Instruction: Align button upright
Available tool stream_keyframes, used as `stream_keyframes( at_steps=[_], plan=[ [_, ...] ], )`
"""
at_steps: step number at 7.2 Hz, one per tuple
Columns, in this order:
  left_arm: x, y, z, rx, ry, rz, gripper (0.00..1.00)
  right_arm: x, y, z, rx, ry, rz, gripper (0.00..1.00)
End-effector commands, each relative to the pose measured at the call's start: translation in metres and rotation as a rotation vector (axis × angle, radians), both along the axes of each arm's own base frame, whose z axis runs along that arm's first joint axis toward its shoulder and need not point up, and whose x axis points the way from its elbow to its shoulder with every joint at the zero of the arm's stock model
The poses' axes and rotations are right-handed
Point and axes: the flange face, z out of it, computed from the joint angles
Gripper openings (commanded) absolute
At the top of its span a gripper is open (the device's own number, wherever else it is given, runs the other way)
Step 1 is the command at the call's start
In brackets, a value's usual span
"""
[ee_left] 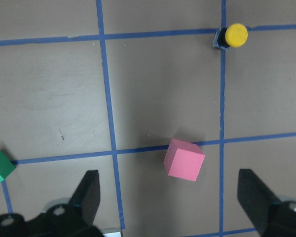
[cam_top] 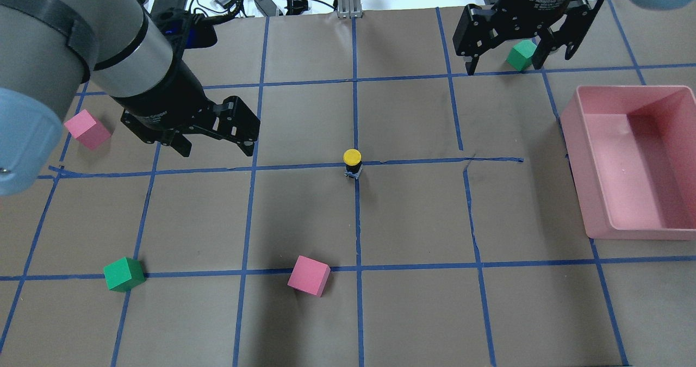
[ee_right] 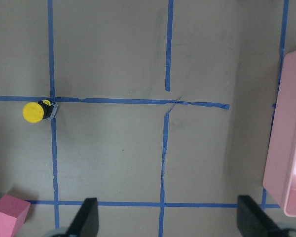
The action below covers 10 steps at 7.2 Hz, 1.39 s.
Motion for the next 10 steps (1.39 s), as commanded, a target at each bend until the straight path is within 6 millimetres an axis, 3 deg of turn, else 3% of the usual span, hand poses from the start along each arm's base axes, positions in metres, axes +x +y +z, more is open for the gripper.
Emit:
stream_keyframes(
  at_steps=[1, 5, 10],
  plan=[
    [0.001, 0.005, 0.015, -0.061, 0.011, -0.016, 1.0, 0.0, 0.0, 0.0, 0.0, 0.0, 0.0, 0.99],
    [0.016, -0.023, 0.03, -0.215, -0.123, -0.053, 1.0, 0.0, 0.0, 0.0, 0.0, 0.0, 0.0, 0.99],
    [0.013, -0.027, 0.023, -0.2, -0.101, 0.044, 1.0, 0.0, 0.0, 0.001, -0.002, 0.0, -0.003, 1.0]
  ],
)
